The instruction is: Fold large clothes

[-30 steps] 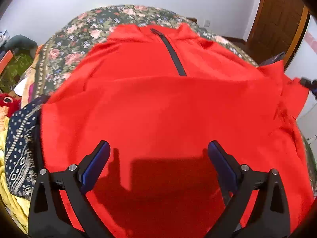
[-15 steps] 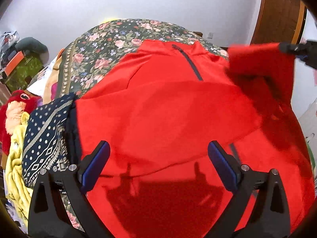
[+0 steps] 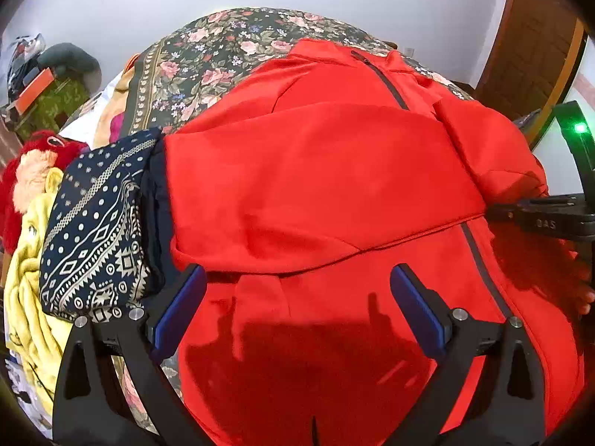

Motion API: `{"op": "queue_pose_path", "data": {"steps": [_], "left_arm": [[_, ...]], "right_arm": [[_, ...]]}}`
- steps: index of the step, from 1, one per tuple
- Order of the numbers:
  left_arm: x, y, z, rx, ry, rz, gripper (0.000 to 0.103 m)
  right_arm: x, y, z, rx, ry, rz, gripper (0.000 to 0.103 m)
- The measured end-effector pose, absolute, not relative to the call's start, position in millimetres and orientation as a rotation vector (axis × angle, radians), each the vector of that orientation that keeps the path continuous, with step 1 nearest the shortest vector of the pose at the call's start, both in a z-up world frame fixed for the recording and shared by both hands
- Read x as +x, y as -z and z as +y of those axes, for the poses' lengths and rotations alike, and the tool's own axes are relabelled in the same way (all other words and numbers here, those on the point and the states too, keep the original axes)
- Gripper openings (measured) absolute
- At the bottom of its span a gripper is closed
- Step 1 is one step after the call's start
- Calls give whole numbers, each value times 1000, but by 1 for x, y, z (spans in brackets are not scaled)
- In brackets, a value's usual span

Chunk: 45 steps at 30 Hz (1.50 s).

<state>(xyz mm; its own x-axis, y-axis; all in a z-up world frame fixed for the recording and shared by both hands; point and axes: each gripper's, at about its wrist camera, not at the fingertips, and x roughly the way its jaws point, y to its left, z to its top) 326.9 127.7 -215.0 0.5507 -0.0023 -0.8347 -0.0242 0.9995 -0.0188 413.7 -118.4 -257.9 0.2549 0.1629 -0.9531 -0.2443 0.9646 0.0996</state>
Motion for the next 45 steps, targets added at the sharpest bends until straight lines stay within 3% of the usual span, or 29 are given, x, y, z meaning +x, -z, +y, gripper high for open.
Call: {"op": "queue_pose_path", "data": {"steps": [8, 14, 23, 28, 35, 39, 42, 44, 45], "left_arm": [[324, 201, 105, -8, 9, 981, 100], [338, 165, 57, 67, 71, 935, 100], [384, 121, -80, 223, 275, 848, 100], [407, 139, -171, 393, 386, 832, 100], [434, 210, -255, 536, 556, 959, 99], [459, 243, -271, 458, 571, 1055, 79], [476, 256, -273, 397, 526, 1056, 73], [482, 252, -271, 377, 491, 1036, 51], [483, 249, -270, 364, 482, 1037, 28]], "right_arm": [[390, 252, -164, 177, -437, 1421, 8], [370, 201, -206, 115, -370, 1227, 8], [352, 122, -328, 185, -188, 936, 8], [348, 126, -382, 222, -97, 921, 8], [346, 175, -414, 247, -37, 997, 8], [340, 197, -418, 261, -29, 1023, 8], [337, 207, -420, 272, -22, 1039, 8], [337, 210, -420, 270, -19, 1048, 8], [337, 211, -419, 266, -20, 1050, 8]]}}
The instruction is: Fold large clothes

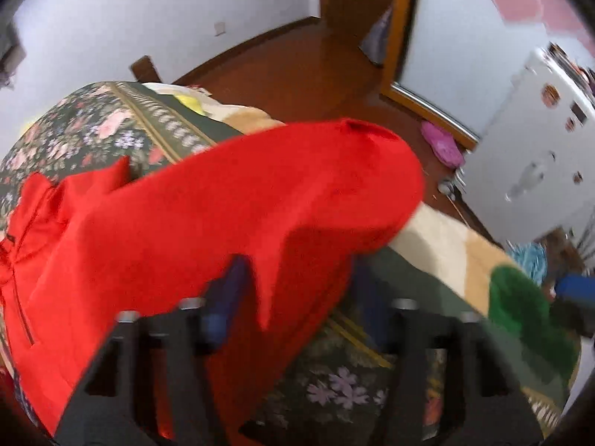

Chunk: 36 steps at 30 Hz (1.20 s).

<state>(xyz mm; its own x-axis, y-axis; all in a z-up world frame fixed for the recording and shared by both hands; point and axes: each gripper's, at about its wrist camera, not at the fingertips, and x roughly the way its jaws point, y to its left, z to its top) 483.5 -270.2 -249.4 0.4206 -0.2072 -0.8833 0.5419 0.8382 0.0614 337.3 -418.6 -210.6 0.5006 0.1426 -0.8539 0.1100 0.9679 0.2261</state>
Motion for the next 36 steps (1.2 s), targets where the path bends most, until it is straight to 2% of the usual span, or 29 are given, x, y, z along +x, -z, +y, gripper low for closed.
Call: {"op": "queue_pose_path", "data": {"steps": [1, 4, 9, 13, 19, 24, 28, 30, 33, 34, 35, 36], "left_arm": [[486, 246, -268, 348, 470, 1043, 6], [492, 228, -251, 274, 446, 1029, 6], [485, 158, -202, 167, 441, 899, 6], [468, 98, -136, 95, 370, 773, 6], [444, 61, -23, 23, 195, 659, 6], [410, 95, 64, -30, 84, 707, 6], [385, 155, 114, -56, 11, 830, 6], [378, 185, 134, -85, -7, 901, 6], [365, 230, 150, -141, -1, 1007, 8], [361, 243, 151, -136, -7, 1032, 10], [355, 254, 148, -120, -22, 1050, 13], [349, 262, 148, -107, -35, 1061, 14]], "right_arm": [[338, 211, -417, 260, -21, 1052, 8], [339, 206, -408, 237, -28, 1050, 8], [343, 190, -378, 183, -100, 1008, 8], [350, 179, -343, 130, -154, 987, 8], [363, 168, -272, -4, -265, 942, 8], [390, 180, -216, -173, -293, 932, 8], [425, 217, -193, -279, -221, 1016, 8], [440, 241, -195, -272, -196, 1092, 8], [441, 247, -208, -219, -199, 1088, 8], [440, 246, -210, -218, -186, 1090, 26], [439, 245, -213, -268, -112, 1075, 49], [438, 245, -214, -334, -24, 1040, 103]]}}
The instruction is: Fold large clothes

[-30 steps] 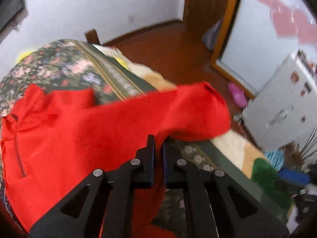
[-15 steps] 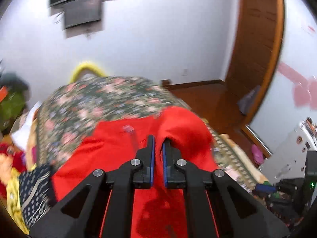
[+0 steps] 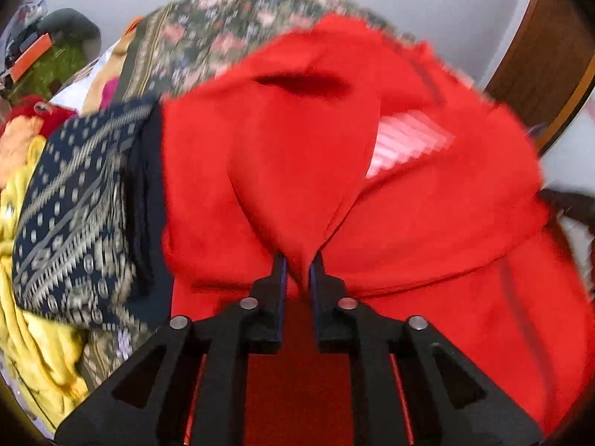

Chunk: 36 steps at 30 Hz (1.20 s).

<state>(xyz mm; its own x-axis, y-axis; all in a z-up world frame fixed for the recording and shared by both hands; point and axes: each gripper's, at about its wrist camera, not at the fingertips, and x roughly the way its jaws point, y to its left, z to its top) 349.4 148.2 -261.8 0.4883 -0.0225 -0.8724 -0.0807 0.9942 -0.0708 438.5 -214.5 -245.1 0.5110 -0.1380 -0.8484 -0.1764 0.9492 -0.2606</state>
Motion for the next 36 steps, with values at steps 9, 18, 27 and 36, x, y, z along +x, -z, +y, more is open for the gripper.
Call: {"op": "queue_pose_path", "data": {"steps": [9, 18, 27, 36], "left_arm": [[324, 264, 156, -86, -64, 1037, 62], [363, 240, 160, -75, -115, 996, 80], [381, 252, 193, -29, -258, 1013, 80], [310, 280, 244, -67, -318, 1132, 80]], "right_arm": [[424, 236, -223, -287, -106, 1015, 102], [426, 236, -185, -320, -181, 999, 102], [445, 258, -215, -325, -94, 1056, 103], [450, 257, -233, -273, -43, 1062, 103]]}}
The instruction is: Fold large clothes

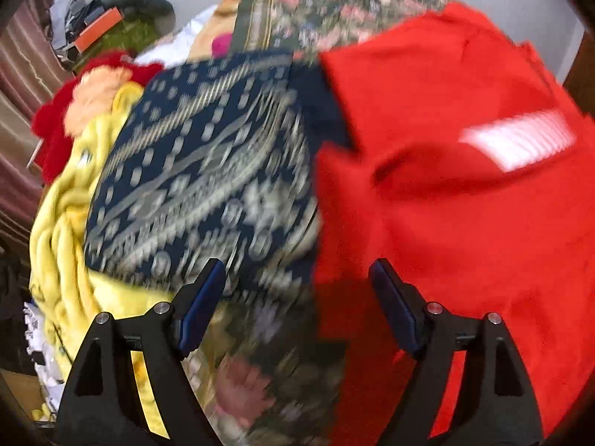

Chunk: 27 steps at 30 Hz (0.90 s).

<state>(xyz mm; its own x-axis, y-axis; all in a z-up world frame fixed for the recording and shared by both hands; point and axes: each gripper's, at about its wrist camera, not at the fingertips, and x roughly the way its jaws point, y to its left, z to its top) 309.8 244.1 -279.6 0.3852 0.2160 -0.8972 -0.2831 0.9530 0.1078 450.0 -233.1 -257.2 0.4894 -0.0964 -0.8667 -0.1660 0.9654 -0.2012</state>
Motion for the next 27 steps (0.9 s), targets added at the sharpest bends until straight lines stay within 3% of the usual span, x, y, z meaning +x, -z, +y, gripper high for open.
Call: {"op": "queue_pose_path", "data": {"steps": [9, 22, 27], "left_arm": [[283, 244, 224, -12, -197, 1083, 80], [398, 158, 177, 95, -88, 873, 85], [446, 160, 160, 134, -91, 841, 97]], "right_arm": [[445, 228, -229, -280, -76, 1062, 102], [473, 128, -188, -200, -264, 862, 103], [506, 129, -162, -179, -308, 838, 103]]}}
